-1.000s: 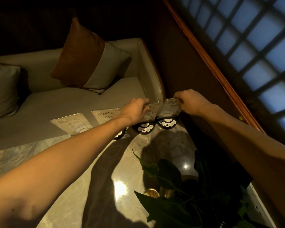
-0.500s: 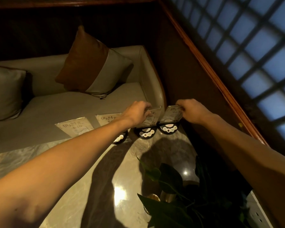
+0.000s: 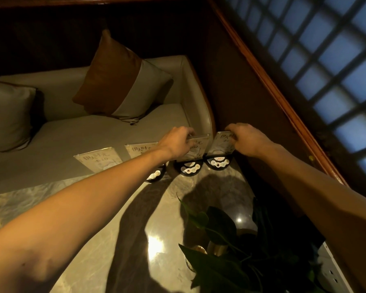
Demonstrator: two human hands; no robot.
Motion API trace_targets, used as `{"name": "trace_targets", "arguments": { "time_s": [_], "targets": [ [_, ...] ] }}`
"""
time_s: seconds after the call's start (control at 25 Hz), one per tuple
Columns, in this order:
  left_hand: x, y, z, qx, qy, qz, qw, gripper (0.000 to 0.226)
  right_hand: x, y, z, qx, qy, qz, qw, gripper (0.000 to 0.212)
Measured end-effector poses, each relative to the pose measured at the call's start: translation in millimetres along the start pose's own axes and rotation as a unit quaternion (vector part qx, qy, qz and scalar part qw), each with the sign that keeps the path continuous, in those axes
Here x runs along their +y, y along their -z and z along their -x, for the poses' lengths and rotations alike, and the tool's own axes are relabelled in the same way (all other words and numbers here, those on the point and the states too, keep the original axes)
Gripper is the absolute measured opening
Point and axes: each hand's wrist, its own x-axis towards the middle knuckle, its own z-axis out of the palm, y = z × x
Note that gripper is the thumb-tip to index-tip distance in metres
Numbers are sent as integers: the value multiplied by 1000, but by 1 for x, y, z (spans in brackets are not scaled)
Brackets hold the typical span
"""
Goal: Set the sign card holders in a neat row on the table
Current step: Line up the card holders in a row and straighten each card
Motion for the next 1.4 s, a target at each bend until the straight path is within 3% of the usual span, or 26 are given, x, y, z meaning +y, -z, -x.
{"name": "trace_targets", "arguments": {
  "time_s": [0.08,0.16,0.28,0.4,0.52,0.68,0.88,1.08,1.28,1.4],
  "targets": [
    [-4,13,5,-8,7,0,1000,40,-4,3,3,19,-12,61,998,57],
    [-12,34,13,-20,17,-6,1000,47,-14,11,6,88,-23,102,991,58],
    [-35,62,30,-60,42,-56,996,60,-41,13,5,168,37,94,981,53],
    [-56,70,46,-108,74,-169,977,61,-73,3,0,70,121,85,986,52],
    [-71,63,52,-99,89,-216,967,42,-91,-11,-6,20,134,112,984,33],
    [-75,56,51,-56,82,-203,974,25,-93,-20,-9,31,118,111,986,16],
    [-63,44,46,-30,48,-191,980,23,-92,-21,-11,15,111,88,990,15],
    [-69,38,50,-23,66,-167,983,22,-91,-21,-11,10,113,71,991,17],
    [-67,43,50,-38,81,-142,986,41,-93,-22,-9,12,127,95,987,16],
    [-66,44,51,-32,72,-136,988,41,-93,-21,-7,15,127,104,986,15]
  ]
}}
